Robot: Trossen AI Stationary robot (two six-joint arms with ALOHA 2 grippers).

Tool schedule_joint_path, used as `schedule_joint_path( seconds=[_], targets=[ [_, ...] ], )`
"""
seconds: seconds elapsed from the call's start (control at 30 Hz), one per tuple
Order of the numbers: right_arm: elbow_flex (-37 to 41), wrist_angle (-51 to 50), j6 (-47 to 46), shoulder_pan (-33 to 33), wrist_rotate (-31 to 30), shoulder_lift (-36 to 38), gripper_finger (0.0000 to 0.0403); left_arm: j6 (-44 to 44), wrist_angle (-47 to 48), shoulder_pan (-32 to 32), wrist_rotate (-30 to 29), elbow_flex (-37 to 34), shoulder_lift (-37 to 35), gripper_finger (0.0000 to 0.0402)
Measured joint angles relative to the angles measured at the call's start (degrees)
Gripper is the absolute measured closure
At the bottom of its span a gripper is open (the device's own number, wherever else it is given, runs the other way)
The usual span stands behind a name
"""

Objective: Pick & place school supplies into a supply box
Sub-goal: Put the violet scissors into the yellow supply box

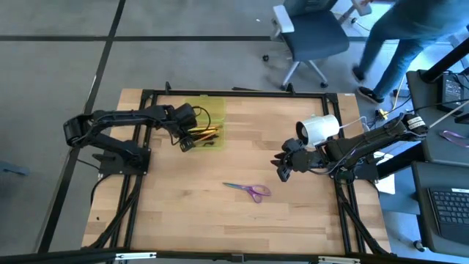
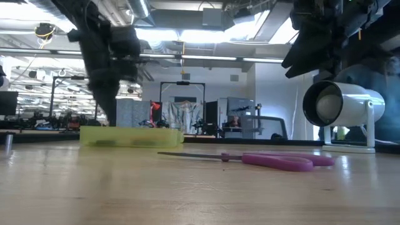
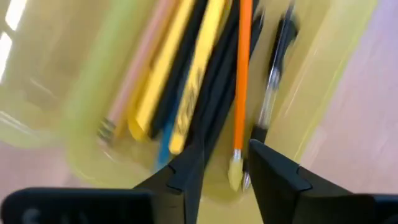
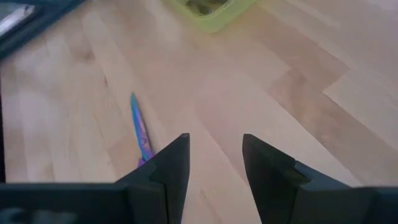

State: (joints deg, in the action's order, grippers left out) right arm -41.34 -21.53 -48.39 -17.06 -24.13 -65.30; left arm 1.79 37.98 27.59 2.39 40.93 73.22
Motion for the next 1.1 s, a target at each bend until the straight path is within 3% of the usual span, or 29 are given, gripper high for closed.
schedule_joint_path(
  seconds=[0.23,0.43,0.77,1.1],
  targets=[
    [0.0,1.1,4.0,-0.1,2.6,0.0,0.0251,-1.3,-1.1,-3.8,0.8,7.6,-2.8,0.0264],
    [0.0,11.1,12.9,-3.2,4.5,-3.4,0.0251,1.7,-8.6,-10.1,2.8,9.0,-3.7,0.0255],
    [-0.2,14.9,9.9,-8.5,4.5,-13.0,0.0251,6.2,-23.4,-25.5,2.7,9.0,-3.3,0.0245],
    [-13.4,11.2,15.8,-11.3,4.7,-29.7,0.0251,9.6,-33.9,-37.1,2.6,9.0,-3.0,0.0246]
  ],
)
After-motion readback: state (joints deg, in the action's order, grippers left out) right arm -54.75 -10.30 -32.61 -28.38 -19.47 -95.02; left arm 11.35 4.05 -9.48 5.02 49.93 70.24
